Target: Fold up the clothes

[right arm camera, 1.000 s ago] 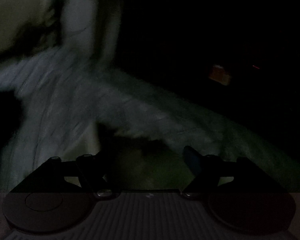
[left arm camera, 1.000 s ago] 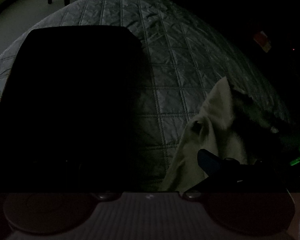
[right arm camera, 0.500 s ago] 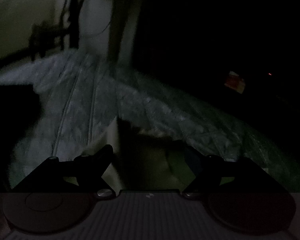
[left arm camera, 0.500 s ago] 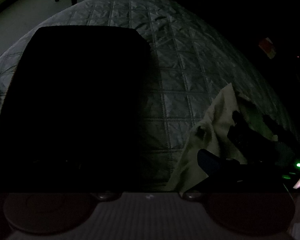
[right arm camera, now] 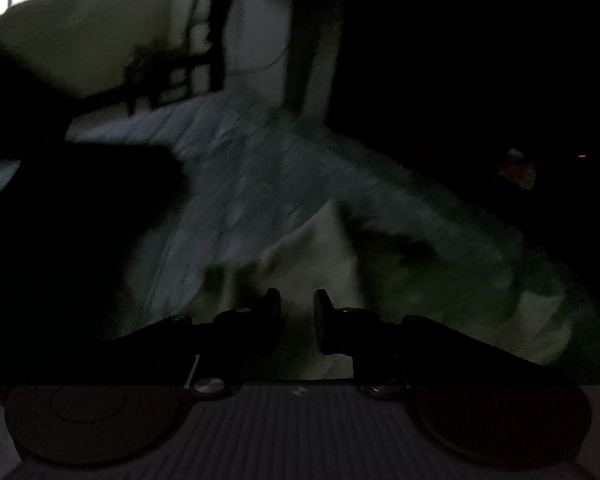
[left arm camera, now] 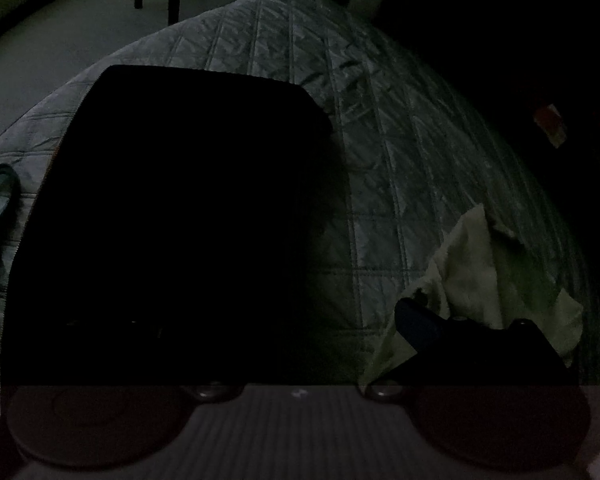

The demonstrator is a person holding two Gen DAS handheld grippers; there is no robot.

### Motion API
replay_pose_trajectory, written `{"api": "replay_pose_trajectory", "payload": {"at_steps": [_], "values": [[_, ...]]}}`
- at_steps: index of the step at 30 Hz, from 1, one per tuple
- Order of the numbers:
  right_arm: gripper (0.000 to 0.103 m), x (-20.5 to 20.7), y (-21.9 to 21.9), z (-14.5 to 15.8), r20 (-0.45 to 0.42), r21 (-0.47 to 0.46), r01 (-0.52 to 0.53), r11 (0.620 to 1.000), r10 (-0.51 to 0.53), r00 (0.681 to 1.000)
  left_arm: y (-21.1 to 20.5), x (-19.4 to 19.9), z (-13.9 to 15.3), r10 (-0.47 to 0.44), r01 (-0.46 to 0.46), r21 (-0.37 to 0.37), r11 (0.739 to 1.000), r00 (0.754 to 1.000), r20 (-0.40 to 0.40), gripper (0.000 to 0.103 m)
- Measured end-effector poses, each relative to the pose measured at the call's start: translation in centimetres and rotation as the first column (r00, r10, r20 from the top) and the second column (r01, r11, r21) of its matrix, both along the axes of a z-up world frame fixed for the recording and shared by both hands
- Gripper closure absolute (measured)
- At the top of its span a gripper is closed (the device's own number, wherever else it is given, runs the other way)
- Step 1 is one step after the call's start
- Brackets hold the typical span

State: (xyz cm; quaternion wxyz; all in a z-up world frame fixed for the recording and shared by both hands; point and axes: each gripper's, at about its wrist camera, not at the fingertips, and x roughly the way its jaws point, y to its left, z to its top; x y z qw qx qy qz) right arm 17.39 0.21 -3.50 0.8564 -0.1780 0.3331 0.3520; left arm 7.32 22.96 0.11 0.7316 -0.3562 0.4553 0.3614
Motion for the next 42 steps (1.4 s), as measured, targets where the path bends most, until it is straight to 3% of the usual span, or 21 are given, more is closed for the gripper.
{"api": "replay_pose_trajectory", "payload": {"at_steps": [5,9,11,14,18,22,24,28,30,33,37,40,42], "values": [[0.079,0.4,1.5,-1.1,-0.031,-0.109,-0.037,0.993,0.033,0.999,0.2,0.0,0.0,0.002,-0.002,0.002,1.000,1.000,0.003,0.001],[0.072,0.4,0.4,0.5,-0.018,-0.014,0.064,0.998,-0.064,0.998,0.0,0.1,0.1,-0.003,0.003,0.010,1.000,1.000,0.007,0.001],[0.071,0.5,1.4,0.5,-0.033,0.035,0.038,0.999,-0.037,0.999,-0.1,0.2,0.0,-0.005,0.005,0.012,1.000,1.000,0.004,0.001],[0.062,0.3,4.0,-1.4,-0.023,-0.040,-0.048,0.998,0.047,0.999,0.1,0.0,0.0,0.009,-0.009,0.013,1.000,1.000,0.006,0.001],[0.057,-0.2,2.9,-3.0,-0.113,-0.038,-0.054,0.998,0.050,0.992,0.0,0.2,-0.2,-0.012,0.013,0.028,1.000,1.000,-0.010,0.001],[0.055,-3.7,-0.5,-3.4,-0.119,-0.042,0.039,0.998,-0.044,0.992,-0.5,0.7,-0.6,-0.062,0.063,0.028,0.998,0.998,-0.025,0.001],[0.048,-5.4,-2.2,-3.7,-0.123,-0.044,0.085,0.995,-0.090,0.988,-0.9,1.2,-0.6,-0.091,0.093,0.049,0.995,0.995,-0.035,0.001],[0.047,-8.9,-5.7,-4.1,-0.129,-0.049,0.178,0.983,-0.183,0.975,-1.6,2.0,-1.0,-0.140,0.145,0.077,0.986,0.988,-0.064,0.001],[0.046,-10.6,-7.4,-4.3,-0.131,-0.052,0.223,0.973,-0.228,0.965,-2.1,2.8,-1.3,-0.179,0.189,0.114,0.975,0.979,-0.098,0.001],[0.046,-11.5,-9.1,-4.1,-0.170,-0.033,0.279,0.960,-0.281,0.945,-2.9,3.8,-2.4,-0.252,0.268,0.106,0.958,0.956,-0.149,0.001],[0.046,-12.7,-9.5,-3.7,-0.098,-0.153,0.275,0.949,-0.291,0.952,-4.0,4.3,-2.9,-0.305,0.324,0.106,0.940,0.939,-0.160,0.001],[0.046,-13.7,-10.5,-3.9,-0.116,-0.149,0.302,0.942,-0.320,0.940,-4.4,4.6,-2.9,-0.316,0.337,0.115,0.934,0.934,-0.165,0.001],[0.046,-15.0,-10.2,-2.9,-0.065,-0.144,0.330,0.933,-0.341,0.938,-4.0,4.5,-2.9,-0.305,0.323,0.101,0.941,0.939,-0.158,0.001]]}}
